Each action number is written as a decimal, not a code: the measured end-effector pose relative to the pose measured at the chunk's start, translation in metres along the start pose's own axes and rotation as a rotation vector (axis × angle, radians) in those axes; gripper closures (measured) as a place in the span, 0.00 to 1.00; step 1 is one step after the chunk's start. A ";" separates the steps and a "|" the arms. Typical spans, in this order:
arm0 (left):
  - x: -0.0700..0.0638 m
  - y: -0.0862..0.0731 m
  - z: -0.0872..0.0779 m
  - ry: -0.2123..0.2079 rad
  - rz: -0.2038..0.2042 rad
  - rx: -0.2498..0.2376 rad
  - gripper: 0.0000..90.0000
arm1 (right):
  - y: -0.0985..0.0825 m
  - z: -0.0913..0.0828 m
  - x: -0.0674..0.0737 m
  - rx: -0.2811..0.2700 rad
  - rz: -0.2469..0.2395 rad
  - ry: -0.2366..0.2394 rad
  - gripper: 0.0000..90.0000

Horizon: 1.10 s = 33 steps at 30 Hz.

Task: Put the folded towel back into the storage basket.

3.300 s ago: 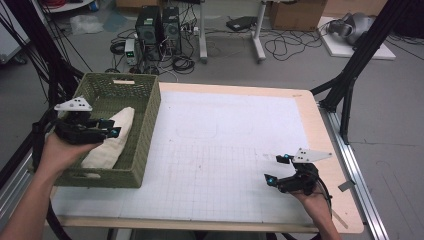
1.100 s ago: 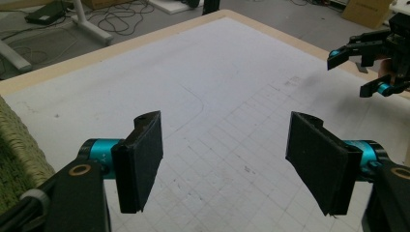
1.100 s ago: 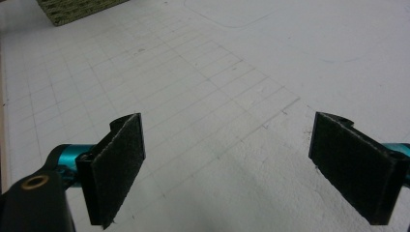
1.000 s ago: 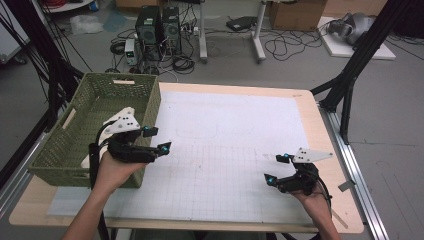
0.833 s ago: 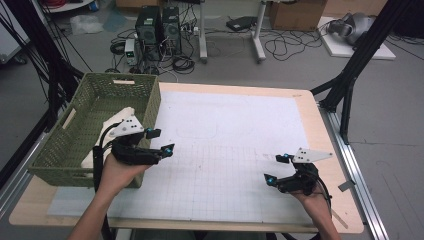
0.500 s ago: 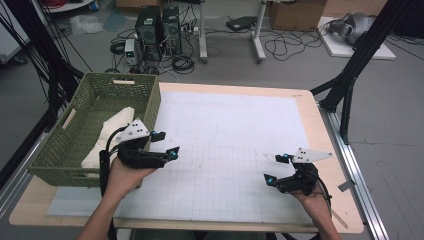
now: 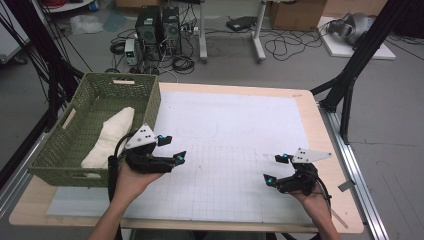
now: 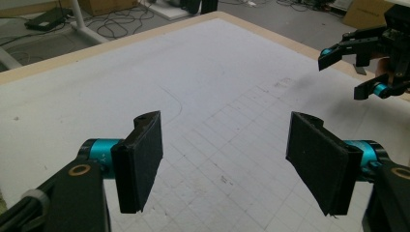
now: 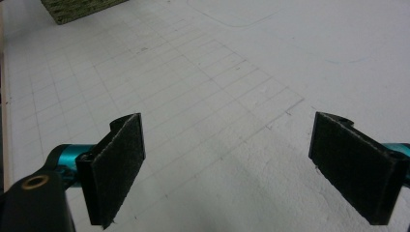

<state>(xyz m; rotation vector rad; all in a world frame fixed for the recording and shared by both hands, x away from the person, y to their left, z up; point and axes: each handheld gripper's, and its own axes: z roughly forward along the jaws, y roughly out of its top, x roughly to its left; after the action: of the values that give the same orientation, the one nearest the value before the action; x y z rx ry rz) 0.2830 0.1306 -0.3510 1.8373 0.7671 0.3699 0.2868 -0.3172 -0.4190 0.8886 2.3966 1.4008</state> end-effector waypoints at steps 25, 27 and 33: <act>-0.017 -0.019 0.020 -0.001 0.024 0.013 0.32 | 0.000 0.001 0.001 -0.001 0.001 0.003 0.13; -0.018 -0.021 0.022 0.000 0.020 0.015 0.32 | 0.000 0.001 0.001 0.000 -0.001 0.002 0.14; -0.020 -0.025 0.025 -0.006 0.025 0.027 0.32 | 0.000 0.003 0.001 0.002 -0.006 0.002 0.13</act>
<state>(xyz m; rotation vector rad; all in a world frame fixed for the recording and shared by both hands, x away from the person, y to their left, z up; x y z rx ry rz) 0.2745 0.1054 -0.3821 1.8735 0.7494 0.3719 0.2876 -0.3148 -0.4202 0.8804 2.4008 1.3981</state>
